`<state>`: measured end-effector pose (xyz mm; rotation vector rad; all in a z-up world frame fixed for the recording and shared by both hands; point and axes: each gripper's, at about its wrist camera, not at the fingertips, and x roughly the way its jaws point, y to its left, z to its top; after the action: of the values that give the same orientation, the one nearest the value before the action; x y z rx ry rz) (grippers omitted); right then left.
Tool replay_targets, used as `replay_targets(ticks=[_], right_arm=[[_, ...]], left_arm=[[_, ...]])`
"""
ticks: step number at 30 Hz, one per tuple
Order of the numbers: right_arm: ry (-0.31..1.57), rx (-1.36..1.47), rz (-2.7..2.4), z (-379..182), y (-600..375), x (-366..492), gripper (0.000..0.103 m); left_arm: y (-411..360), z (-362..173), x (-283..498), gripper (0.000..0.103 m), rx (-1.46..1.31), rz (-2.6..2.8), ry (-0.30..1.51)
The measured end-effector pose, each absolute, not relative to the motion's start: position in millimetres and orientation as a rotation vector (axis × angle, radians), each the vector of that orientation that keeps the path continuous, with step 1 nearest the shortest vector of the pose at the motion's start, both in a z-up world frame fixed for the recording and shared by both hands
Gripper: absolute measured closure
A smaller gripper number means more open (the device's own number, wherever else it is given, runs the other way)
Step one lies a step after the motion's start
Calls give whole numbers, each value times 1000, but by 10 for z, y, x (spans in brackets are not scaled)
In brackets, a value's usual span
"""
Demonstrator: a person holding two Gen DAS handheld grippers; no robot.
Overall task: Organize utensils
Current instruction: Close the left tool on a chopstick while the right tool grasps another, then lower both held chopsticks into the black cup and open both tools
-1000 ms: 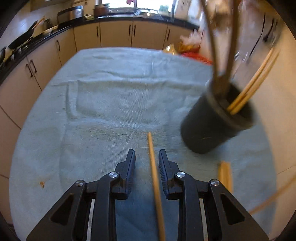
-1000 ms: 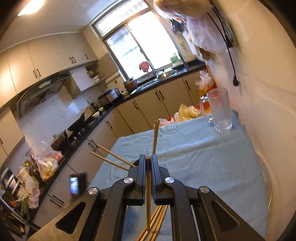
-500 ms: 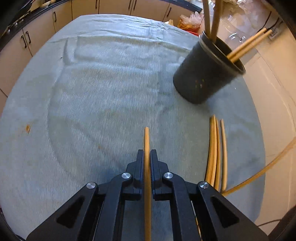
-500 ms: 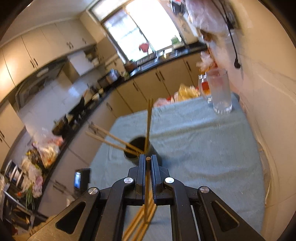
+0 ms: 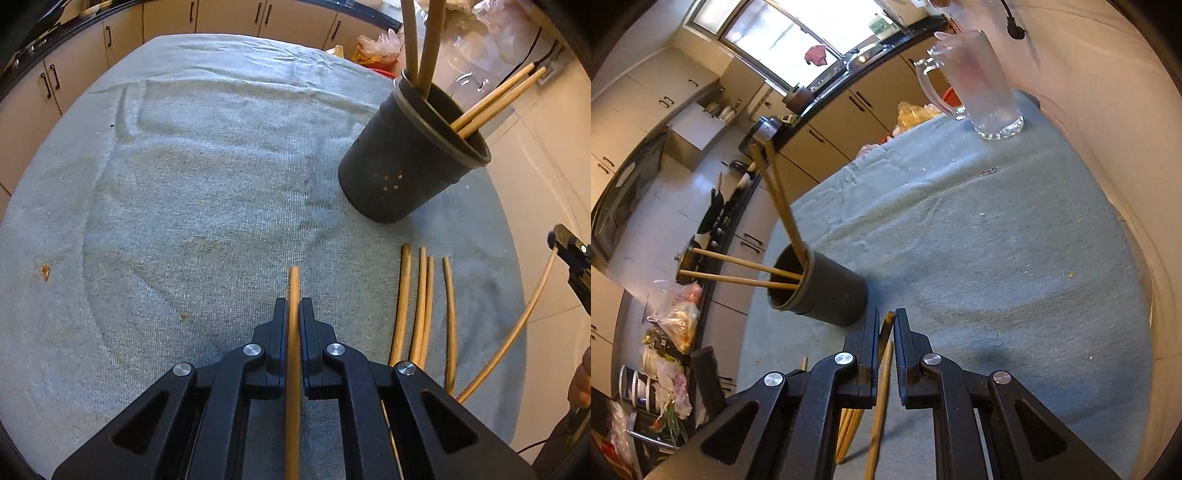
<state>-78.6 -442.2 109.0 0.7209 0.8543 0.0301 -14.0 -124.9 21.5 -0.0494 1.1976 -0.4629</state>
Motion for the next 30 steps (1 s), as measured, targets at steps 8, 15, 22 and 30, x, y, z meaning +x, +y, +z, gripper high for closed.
replay_targets(ticks=[8,15,22,30], right_arm=[[725,642,60,1599,-4177,-1130,97],[615,484,73,2056,-3700,-1497,97],[557,421,118,2266,-3417,-1795,97],[514,411,129,2402,-3415,-1920,97]], left_arm=[[-956,880,-596,98,-95,-518,974],[-746,1360,-1180,98,-55,-504,737],[-734,1635,-1523,98,-41,-535,588],[-794,2064,-1671,98,-83,-589,491]])
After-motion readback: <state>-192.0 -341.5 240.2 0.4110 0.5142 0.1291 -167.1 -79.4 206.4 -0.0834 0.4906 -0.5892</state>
